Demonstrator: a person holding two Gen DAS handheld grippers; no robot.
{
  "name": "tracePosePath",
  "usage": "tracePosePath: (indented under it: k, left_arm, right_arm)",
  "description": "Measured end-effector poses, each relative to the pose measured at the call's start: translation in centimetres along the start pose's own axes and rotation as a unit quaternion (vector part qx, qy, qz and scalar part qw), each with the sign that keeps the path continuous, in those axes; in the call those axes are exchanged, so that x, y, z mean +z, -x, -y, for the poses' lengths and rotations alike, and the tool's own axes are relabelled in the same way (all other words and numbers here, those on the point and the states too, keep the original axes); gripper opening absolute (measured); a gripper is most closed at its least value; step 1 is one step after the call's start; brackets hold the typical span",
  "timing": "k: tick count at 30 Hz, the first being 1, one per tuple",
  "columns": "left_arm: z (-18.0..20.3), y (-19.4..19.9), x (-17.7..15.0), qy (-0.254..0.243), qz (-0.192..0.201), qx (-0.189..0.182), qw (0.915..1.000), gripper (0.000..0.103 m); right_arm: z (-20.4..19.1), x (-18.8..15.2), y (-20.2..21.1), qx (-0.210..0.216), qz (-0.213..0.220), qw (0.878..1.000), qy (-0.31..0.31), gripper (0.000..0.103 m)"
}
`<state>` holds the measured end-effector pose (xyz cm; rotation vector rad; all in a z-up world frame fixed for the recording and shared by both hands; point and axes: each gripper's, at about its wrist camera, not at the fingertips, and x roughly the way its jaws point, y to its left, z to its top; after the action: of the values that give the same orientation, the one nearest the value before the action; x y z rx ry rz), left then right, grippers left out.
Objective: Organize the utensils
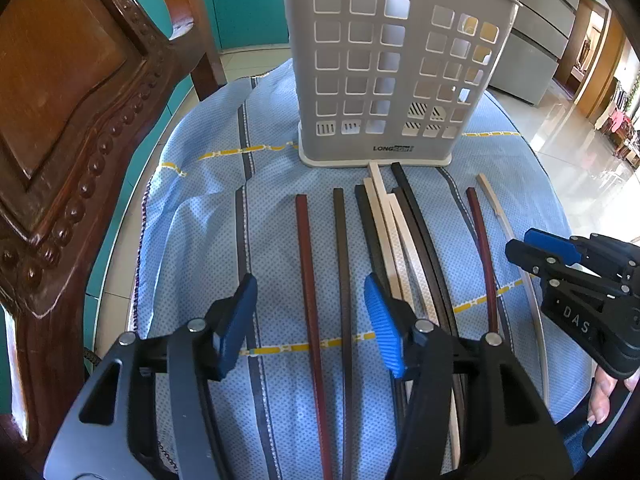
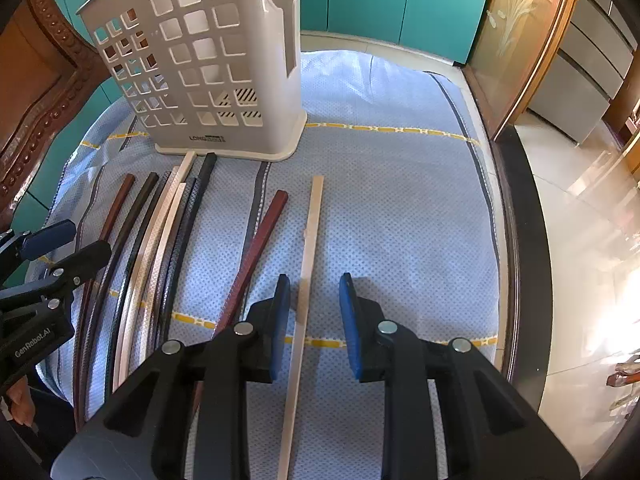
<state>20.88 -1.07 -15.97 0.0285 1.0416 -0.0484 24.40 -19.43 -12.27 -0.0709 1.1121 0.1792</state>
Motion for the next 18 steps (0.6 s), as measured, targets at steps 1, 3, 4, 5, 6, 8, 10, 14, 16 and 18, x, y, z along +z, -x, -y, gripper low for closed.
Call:
tracePosePath:
  k: [1, 3, 4, 5, 6, 8, 10, 14, 16, 18]
  left_arm:
    - [-0.2, -0.1, 0.0, 0.000, 0.000, 0.000, 1.0000, 0.057]
    - [-0.2, -0.1, 0.0, 0.000, 0.000, 0.000, 1.0000, 0.057]
    - [-0.2, -0.1, 0.0, 0.000, 0.000, 0.000, 1.0000, 0.057]
    - [-0.2, -0.1, 0.0, 0.000, 0.000, 0.000, 1.0000, 0.057]
    - [-0.3, -0.1, 0.0, 0.000, 0.001, -0.001, 1.0000, 0.057]
    - [-0.5, -0.1, 0.1, 0.001, 0.003, -0.002, 1.0000, 0.057]
    - [-0.7, 0.0, 0.1, 0.003, 0.005, -0.002, 1.0000, 0.057]
    - [-0.6, -0.1, 0.3, 0.002, 0.006, -0.006, 1.0000, 0.057]
    - [-0.3, -0.2, 0.2, 0.000, 0.005, -0.012, 0.9999, 0.057]
    - [0.4, -0.2, 0.0, -0.005, 0.001, -0.016, 0.9999, 0.057]
  right_arm:
    - [0.0, 0.0, 0.0, 0.008, 0.000, 1.000, -0.001, 0.017]
    - [0.0, -0.1, 0.1, 0.015, 0.000, 1.000, -0.003, 0.007]
    - [0.1, -0.1, 0.3, 0.015, 0.004, 1.000, -0.004, 0.007]
    - [0.2, 0.0, 0.4, 0.015, 0.007, 1.000, -0.006, 0.006]
    - [0.2, 0.1, 0.5, 0.016, 0.010, 1.000, -0.009, 0.003]
    - [0.7, 0.3, 0.9, 0.012, 0.018, 1.000, -0.015, 0.002]
    - [1.2, 0.5, 1.2, 0.003, 0.024, 1.000, -0.017, 0.002]
    - [1.5, 0.6, 0.8, 0.007, 0.010, 1.000, -0.027, 0.002]
    - [1.4, 0.4, 0.4, 0.017, 0.001, 0.999, -0.032, 0.003]
    - [1.2, 0.4, 0.4, 0.016, 0.002, 0.999, -0.030, 0.004]
